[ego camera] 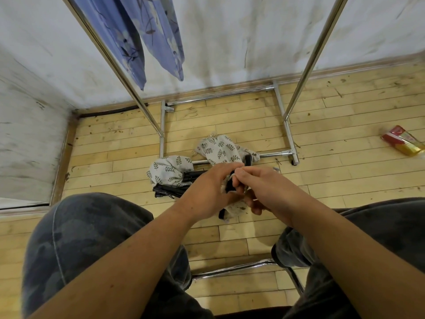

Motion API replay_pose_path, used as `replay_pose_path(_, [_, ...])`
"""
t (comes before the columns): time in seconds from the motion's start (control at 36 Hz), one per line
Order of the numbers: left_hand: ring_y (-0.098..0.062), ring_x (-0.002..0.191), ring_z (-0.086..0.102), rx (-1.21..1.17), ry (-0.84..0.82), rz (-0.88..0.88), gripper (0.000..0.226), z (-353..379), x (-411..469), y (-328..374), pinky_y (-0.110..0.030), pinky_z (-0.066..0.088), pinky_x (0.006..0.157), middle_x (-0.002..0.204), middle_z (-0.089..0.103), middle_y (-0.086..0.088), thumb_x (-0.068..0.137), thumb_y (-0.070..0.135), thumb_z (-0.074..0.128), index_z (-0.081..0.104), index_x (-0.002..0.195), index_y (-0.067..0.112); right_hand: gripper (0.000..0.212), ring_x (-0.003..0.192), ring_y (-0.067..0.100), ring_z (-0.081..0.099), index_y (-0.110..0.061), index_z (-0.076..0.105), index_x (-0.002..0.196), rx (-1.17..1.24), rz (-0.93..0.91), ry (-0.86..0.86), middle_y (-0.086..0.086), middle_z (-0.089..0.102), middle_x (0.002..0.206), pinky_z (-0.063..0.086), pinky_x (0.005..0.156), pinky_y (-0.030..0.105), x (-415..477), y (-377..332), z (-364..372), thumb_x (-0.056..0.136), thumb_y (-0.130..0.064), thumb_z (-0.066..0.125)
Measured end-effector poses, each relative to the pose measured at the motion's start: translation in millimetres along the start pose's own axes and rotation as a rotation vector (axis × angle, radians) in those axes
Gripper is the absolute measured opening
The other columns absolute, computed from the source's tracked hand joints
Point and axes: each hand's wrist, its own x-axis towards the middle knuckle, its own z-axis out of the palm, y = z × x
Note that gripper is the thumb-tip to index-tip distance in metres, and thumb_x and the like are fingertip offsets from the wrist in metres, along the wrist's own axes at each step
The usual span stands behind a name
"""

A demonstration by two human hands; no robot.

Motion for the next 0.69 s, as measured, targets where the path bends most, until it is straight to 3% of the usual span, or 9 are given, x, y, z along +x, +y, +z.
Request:
replay_pose_path(0.08, [0.009,0.116,0.055,-0.007,-0.005,0.008,0.061,-1,0,2,-0.015,0.047,0.097,0.128,0.061,0.026,0.090,0.022,0.076,0.051,0.140,0.047,0.035,0.052,0.014,0.048,-0.014,0.068,0.086,-0.002,-0.026,-0.030,0.001,0.061,0.072,0.038,0.048,0.028,-1,-1,1,0.110,-0.029,0.046])
replay_pose_path(0.14, [0.017,0.107,0.055,0.000,-0.006,-0.009,0.050,-1,-1,4,-0.004,0.042,0.087,0.112,0.063,0.033,0.090,0.025,0.076,0.055,0.125,0.055,0.035,0.049,0.014,0.044,-0.014,0.066,0.086,-0.004,-0.051,-0.046,0.002,0.057,0.069,0.037,0.048,0.029,-2,-1,1,0.110,-0.029,0.045])
replay_pose_path(0.22, [0.016,0.099,0.058,0.005,-0.030,-0.026,0.035,1,-2,7,-0.002,0.041,0.079,0.096,0.064,0.037,0.091,0.034,0.075,0.053,0.101,0.060,0.036,0.045,0.013,0.039,-0.013,0.064,0.084,0.016,-0.071,-0.047,0.003,0.049,0.063,0.037,0.048,0.029,-3,0,1,0.111,-0.028,0.045])
replay_pose_path(0.31, [0.021,0.090,0.056,-0.002,-0.049,-0.041,0.037,3,-1,8,0.000,0.039,0.075,0.087,0.060,0.044,0.092,0.029,0.075,0.051,0.094,0.058,0.036,0.044,0.013,0.036,-0.012,0.062,0.085,0.013,-0.081,-0.049,0.000,0.042,0.057,0.038,0.048,0.030,-4,1,3,0.111,-0.027,0.043])
replay_pose_path(0.44, [0.017,0.089,0.059,-0.033,-0.077,-0.046,0.042,1,-1,7,-0.004,0.042,0.074,0.092,0.064,0.040,0.092,0.021,0.072,0.056,0.108,0.056,0.033,0.044,0.013,0.032,-0.008,0.060,0.093,0.071,-0.090,-0.087,0.000,0.036,0.055,0.041,0.049,0.032,-6,0,5,0.112,-0.026,0.041])
replay_pose_path(0.53, [0.010,0.091,0.064,-0.019,-0.066,-0.011,0.037,-4,-2,14,-0.012,0.048,0.077,0.092,0.067,0.035,0.092,0.022,0.065,0.057,0.105,0.056,0.031,0.045,0.012,0.039,-0.006,0.061,0.098,0.104,-0.122,-0.134,0.004,0.045,0.061,0.050,0.054,0.031,-9,-4,3,0.111,-0.029,0.044])
replay_pose_path(0.61, [0.000,0.089,0.067,-0.016,0.003,0.032,0.030,-5,-2,13,-0.024,0.055,0.080,0.095,0.069,0.023,0.097,0.020,0.055,0.060,0.124,0.034,0.032,0.061,0.017,0.055,-0.008,0.064,0.098,0.028,-0.183,-0.168,0.004,0.062,0.082,0.052,0.065,0.035,-13,-8,0,0.109,-0.034,0.049])
replay_pose_path(0.69, [0.002,0.098,0.065,-0.070,0.038,-0.016,0.057,-7,-1,8,-0.019,0.053,0.091,0.114,0.068,0.017,0.097,0.017,0.067,0.048,0.149,0.031,0.028,0.073,0.016,0.065,-0.020,0.069,0.099,-0.100,-0.221,-0.135,0.002,0.066,0.096,0.053,0.063,0.031,-13,-9,0,0.107,-0.039,0.050])
